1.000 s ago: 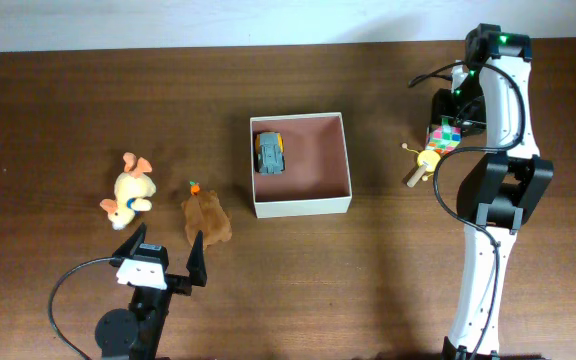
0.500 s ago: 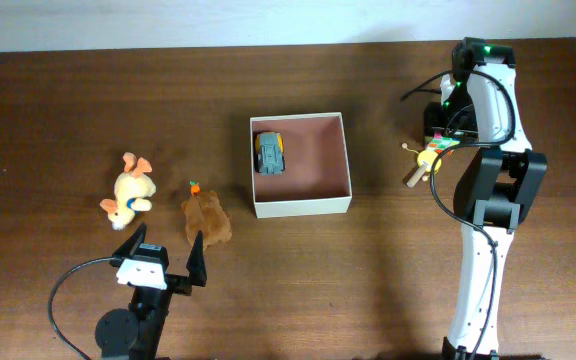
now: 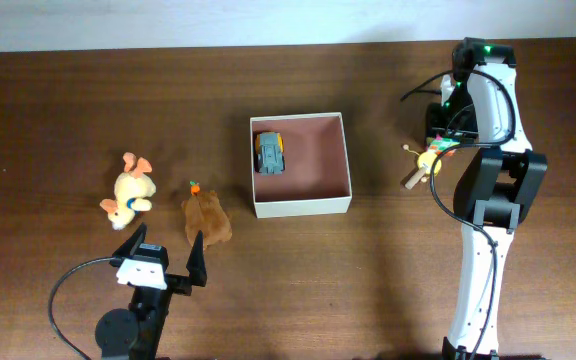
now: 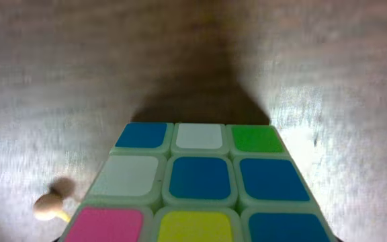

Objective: Pack container
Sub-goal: 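Grasp the Rubik's cube with the right gripper and lift, then carry the cube left and lower it into the box beside the truck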

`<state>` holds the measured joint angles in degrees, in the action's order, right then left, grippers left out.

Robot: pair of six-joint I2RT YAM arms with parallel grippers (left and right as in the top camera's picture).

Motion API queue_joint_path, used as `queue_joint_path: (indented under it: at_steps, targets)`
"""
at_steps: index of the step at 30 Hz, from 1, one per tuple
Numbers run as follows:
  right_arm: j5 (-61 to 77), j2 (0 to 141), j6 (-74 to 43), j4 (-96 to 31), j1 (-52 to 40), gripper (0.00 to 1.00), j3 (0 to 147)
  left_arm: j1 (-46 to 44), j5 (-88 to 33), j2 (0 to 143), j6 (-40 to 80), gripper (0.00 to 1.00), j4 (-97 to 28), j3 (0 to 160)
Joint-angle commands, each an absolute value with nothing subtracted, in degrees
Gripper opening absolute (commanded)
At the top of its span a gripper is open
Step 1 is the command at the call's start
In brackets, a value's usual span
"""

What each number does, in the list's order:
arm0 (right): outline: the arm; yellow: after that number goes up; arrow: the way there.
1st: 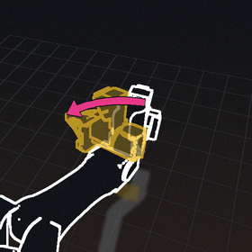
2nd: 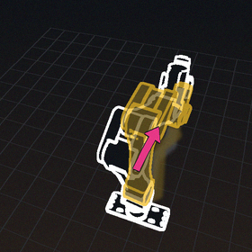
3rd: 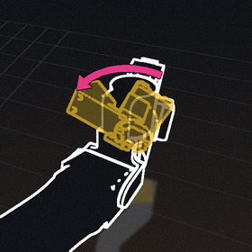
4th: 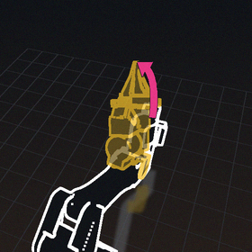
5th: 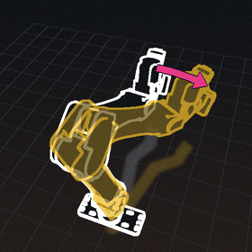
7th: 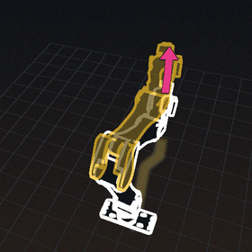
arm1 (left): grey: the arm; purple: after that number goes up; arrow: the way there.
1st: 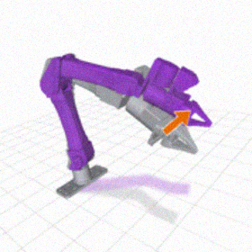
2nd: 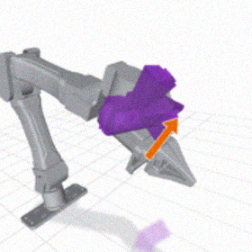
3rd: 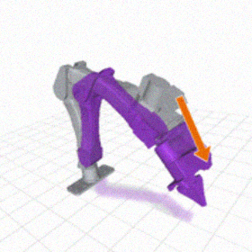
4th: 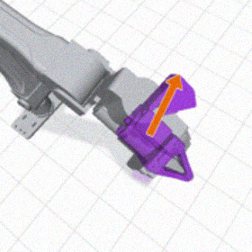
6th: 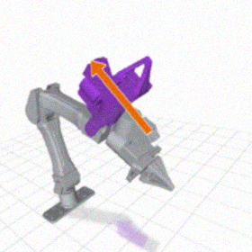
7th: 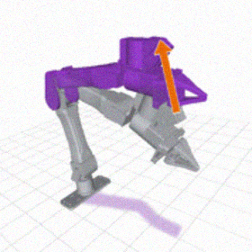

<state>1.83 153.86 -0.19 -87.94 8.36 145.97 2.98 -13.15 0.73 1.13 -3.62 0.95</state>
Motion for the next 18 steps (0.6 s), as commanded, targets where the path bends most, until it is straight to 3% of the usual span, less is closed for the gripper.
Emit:
queue_joint_path:
  at_steps: [1,9,13,18]
  targets:
    - [3.92,153.25,-0.4,-89.91,7.73,0.5,151.76,3.16,-13.74,0.32,0.43,0.99,-3.51,0.51]
    - [19.97,152.77,3.03,-97.36,6.68,0.51,169.01,3.16,-13.74,0.32,0.43,0.99,-3.51,0.51]
    - [31.55,149.25,6.59,-97.34,4.49,0.51,169.86,3.16,-13.74,0.32,0.43,0.99,-3.51,0.51]
    - [35.81,145.71,7.57,-97.34,-0.23,0.51,169.86,3.16,-13.74,0.32,0.43,0.99,-3.51,0.51]
